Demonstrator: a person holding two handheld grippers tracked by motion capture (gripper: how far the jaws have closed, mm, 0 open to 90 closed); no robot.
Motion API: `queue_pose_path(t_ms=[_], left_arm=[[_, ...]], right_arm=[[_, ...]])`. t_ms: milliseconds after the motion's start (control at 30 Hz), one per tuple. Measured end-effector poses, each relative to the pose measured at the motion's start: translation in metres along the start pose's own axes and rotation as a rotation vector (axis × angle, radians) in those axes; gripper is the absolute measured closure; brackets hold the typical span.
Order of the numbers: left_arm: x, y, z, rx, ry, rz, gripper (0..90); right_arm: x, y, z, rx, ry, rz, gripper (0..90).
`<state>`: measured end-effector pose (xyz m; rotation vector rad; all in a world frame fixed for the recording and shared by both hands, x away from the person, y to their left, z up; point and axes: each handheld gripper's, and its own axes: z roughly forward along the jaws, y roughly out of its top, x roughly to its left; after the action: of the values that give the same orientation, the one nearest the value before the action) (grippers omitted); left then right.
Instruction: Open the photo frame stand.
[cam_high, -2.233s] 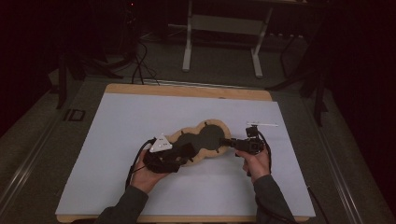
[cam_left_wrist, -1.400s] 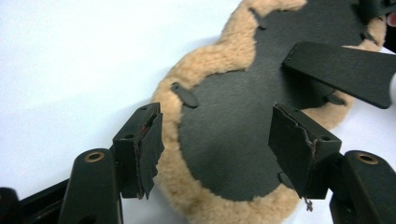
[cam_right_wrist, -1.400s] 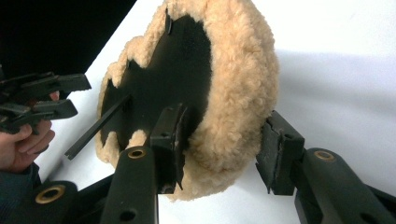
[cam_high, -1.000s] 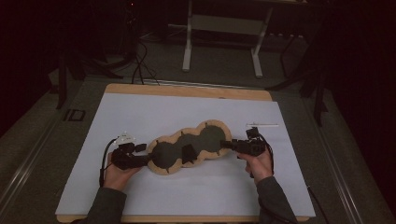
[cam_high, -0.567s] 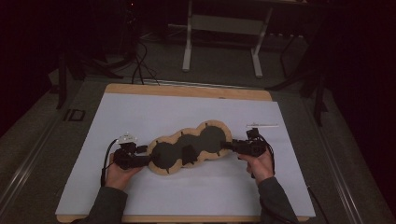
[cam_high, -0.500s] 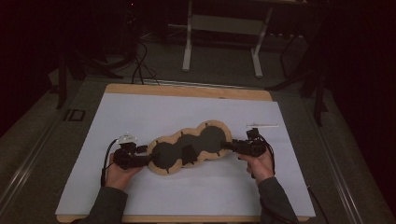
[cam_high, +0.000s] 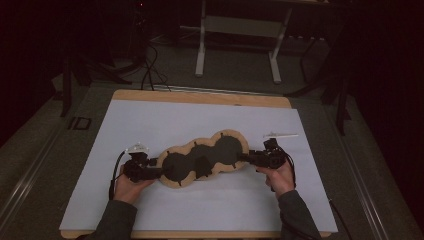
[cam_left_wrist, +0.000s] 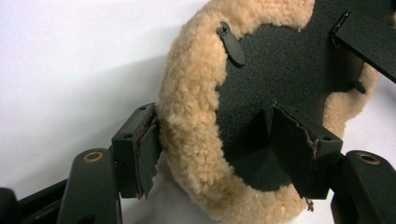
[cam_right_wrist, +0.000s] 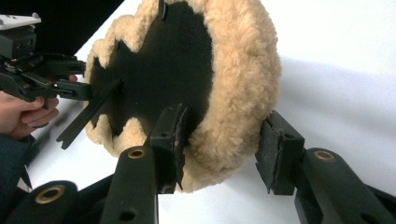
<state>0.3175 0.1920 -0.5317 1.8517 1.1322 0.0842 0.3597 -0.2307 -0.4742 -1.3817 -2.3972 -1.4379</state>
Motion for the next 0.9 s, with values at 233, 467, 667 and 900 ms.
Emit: queue_pose_path(t_ms=[233, 467, 667, 900], left_arm=[[0.000, 0.000, 0.003, 0.027, -0.021, -0.006, 33.2], [-0.002, 0.000, 0.002, 0.032, -0.027, 0.011, 35.2], [-0.007, 0.000, -0.002, 0.011, -0.013, 0.047, 41.0], [-0.014, 0.002, -0.006, -0.015, 0.014, 0.088, 45.6]], right_arm=[[0.000, -0.001, -0.001, 0.000, 0.000, -0.021, 55.4], [-0.001, -0.002, -0.001, 0.000, -0.001, -0.030, 55.4], [-0.002, -0.005, -0.001, 0.029, -0.016, -0.052, 55.4], [-0.004, -0.007, -0.001, 0.048, -0.035, -0.072, 54.8]])
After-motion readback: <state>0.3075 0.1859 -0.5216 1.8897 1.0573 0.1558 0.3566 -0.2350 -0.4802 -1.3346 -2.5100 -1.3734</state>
